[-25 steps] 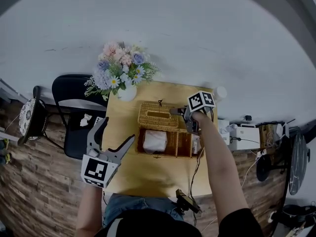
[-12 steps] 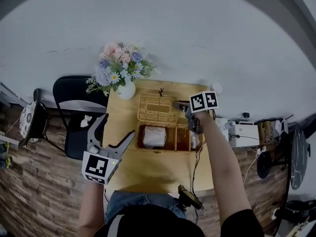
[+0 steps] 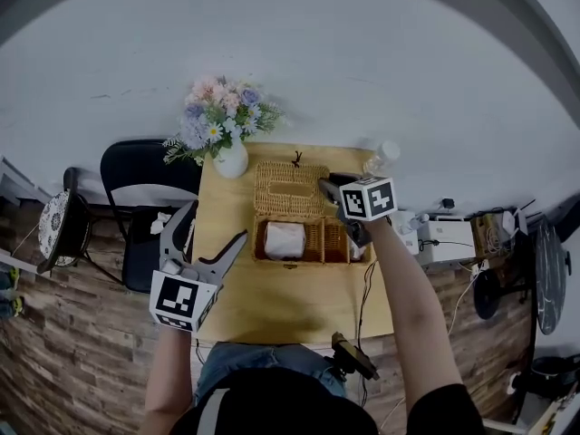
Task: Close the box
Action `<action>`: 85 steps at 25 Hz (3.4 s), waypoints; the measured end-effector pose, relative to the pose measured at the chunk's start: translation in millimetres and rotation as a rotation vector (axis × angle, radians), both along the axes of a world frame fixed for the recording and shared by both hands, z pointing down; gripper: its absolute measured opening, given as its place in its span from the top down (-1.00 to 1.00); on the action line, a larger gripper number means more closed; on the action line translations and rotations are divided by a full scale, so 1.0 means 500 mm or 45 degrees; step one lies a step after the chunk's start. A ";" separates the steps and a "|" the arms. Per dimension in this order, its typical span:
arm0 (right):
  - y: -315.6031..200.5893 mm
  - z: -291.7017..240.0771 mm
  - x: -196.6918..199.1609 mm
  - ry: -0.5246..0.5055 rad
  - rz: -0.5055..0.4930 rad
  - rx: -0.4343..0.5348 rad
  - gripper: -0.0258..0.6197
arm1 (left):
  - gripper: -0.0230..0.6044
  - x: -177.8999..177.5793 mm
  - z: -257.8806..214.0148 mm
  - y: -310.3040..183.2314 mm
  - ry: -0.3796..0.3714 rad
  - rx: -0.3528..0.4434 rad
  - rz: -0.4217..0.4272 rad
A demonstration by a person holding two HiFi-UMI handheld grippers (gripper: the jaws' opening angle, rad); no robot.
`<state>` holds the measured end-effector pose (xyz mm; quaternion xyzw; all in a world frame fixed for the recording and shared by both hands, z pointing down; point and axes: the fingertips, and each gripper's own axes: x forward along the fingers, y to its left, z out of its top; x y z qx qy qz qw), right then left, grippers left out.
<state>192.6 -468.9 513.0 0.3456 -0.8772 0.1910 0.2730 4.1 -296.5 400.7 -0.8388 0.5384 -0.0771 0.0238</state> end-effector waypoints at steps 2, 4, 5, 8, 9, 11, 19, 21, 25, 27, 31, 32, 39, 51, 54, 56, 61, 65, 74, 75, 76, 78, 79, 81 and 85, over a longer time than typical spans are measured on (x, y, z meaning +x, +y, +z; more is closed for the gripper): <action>0.013 -0.011 0.001 0.041 -0.010 0.096 0.54 | -0.39 -0.001 -0.002 0.007 0.002 -0.003 0.003; 0.026 -0.022 0.001 0.085 -0.018 0.180 0.54 | -0.39 0.001 -0.007 0.011 0.006 0.009 0.011; 0.033 -0.027 0.002 0.107 -0.026 0.218 0.54 | -0.39 0.003 -0.011 0.013 0.008 0.022 0.016; 0.057 -0.039 0.004 0.169 -0.060 0.318 0.54 | -0.39 0.008 -0.019 0.023 0.011 0.045 0.036; 0.065 -0.042 0.005 0.186 -0.073 0.343 0.54 | -0.39 0.010 -0.020 0.026 0.011 0.046 0.042; 0.079 -0.048 0.007 0.216 -0.097 0.382 0.56 | -0.39 0.011 -0.020 0.030 0.011 0.049 0.053; 0.136 -0.065 0.017 0.235 -0.158 0.415 0.66 | -0.39 0.016 -0.028 0.051 0.022 0.077 0.091; 0.151 -0.066 0.019 0.229 -0.167 0.410 0.69 | -0.39 0.016 -0.028 0.055 0.028 0.078 0.098; 0.184 -0.066 0.021 0.224 -0.177 0.407 0.71 | -0.39 0.018 -0.030 0.063 0.035 0.079 0.116; 0.200 -0.064 0.024 0.218 -0.170 0.401 0.72 | -0.39 0.021 -0.030 0.068 0.035 0.075 0.131; 0.230 -0.054 0.025 0.219 -0.137 0.355 0.72 | -0.39 0.022 -0.034 0.080 0.028 0.056 0.164; 0.239 -0.049 0.026 0.224 -0.135 0.336 0.72 | -0.39 0.022 -0.037 0.084 0.027 0.053 0.169; 0.280 -0.022 0.032 0.265 -0.177 0.252 0.71 | -0.39 0.018 -0.057 0.080 0.032 0.058 0.182; 0.339 0.058 0.043 0.315 -0.235 0.025 0.75 | -0.39 0.031 -0.044 0.074 0.024 0.026 0.232; 0.352 0.081 0.044 0.339 -0.213 -0.006 0.78 | -0.39 0.030 -0.032 0.078 0.026 0.007 0.246; 0.360 0.094 0.046 0.353 -0.193 -0.033 0.80 | -0.39 0.030 -0.025 0.081 0.026 -0.005 0.257; 0.384 0.126 0.057 0.379 -0.119 -0.132 0.84 | -0.39 0.027 -0.016 0.088 0.050 -0.022 0.277; 0.395 0.123 0.068 0.270 0.007 -0.177 0.86 | -0.39 0.028 0.001 0.093 0.071 -0.042 0.296; 0.400 0.006 0.085 0.065 0.193 -0.018 0.88 | -0.39 0.016 0.008 0.101 0.110 -0.049 0.278; 0.398 -0.012 0.084 0.049 0.200 0.009 0.88 | -0.39 0.012 0.005 0.100 0.115 -0.044 0.269; 0.397 -0.030 0.082 0.037 0.208 0.035 0.88 | -0.39 0.008 0.001 0.099 0.118 -0.037 0.260; 0.395 -0.065 0.081 0.024 0.229 0.088 0.88 | -0.39 0.004 -0.009 0.099 0.121 -0.020 0.243; 0.396 -0.083 0.082 0.021 0.244 0.113 0.88 | -0.39 0.003 -0.015 0.099 0.125 -0.010 0.234; 0.402 -0.114 0.084 0.010 0.280 0.163 0.88 | -0.39 0.005 -0.029 0.102 0.136 0.010 0.215; 0.417 -0.173 0.091 -0.112 0.387 0.242 0.88 | -0.39 0.014 -0.062 0.107 0.151 0.056 0.178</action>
